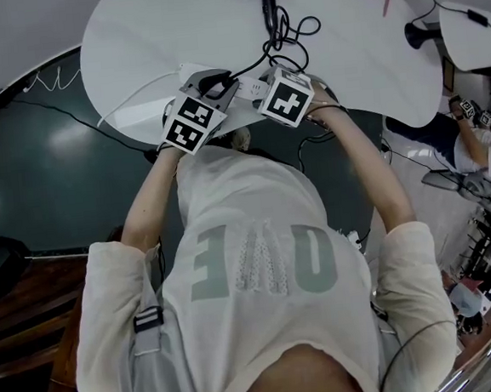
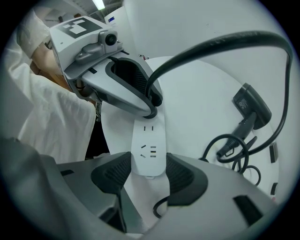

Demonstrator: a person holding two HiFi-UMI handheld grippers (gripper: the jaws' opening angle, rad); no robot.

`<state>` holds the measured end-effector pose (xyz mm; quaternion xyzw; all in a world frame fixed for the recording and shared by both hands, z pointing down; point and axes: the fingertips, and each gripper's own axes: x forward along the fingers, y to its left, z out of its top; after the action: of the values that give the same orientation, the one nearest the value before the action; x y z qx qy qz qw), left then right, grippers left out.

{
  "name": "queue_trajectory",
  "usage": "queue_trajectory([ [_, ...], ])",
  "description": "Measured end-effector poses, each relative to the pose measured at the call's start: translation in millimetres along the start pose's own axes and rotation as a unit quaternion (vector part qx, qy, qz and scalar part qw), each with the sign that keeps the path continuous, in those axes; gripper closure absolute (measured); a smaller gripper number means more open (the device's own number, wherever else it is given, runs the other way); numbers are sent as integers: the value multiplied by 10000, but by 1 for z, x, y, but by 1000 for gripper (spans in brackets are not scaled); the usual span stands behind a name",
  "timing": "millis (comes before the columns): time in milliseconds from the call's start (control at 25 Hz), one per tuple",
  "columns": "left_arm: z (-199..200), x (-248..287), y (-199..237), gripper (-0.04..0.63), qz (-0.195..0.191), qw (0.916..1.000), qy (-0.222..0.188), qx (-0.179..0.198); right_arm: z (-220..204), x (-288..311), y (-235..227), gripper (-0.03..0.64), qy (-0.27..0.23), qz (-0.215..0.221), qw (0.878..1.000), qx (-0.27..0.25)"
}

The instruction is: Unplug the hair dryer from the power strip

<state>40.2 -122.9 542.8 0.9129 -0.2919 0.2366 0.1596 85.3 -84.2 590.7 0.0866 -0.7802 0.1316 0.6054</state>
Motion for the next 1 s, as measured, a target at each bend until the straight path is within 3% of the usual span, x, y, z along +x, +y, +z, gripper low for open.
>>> queue_trajectory([
  [200,6,-5,-7,532,189,9975,-190,655,-2,3,-2,379,77,142,9998,103],
  [320,8,-5,-8,534,95,9966,-328,746,-6,2,-5,377,159,159,9995,210],
  [440,6,-6,-4,535,-34,9984,-436,355,-6,2,-5,377,143,156,9994,289],
  [600,11,-12,4,537,-39,9936,-851,-742,-5,2,-5,377,89,143,9990,415],
  [640,12,-14,4,537,19,9926,-909,-807,-5,3,-4,377,97,155,9989,435],
  [800,15,-19,1,540,307,9944,-968,-282,-4,4,-1,373,108,286,9977,610],
  [880,16,-21,0,541,340,9938,-1029,-248,-4,5,0,371,124,288,9975,639],
  [920,16,-22,0,541,302,9926,-1097,-434,-3,5,0,371,129,274,9975,632],
  [1000,19,-26,3,540,150,9837,-1346,-1185,-2,5,0,371,138,250,9977,620],
])
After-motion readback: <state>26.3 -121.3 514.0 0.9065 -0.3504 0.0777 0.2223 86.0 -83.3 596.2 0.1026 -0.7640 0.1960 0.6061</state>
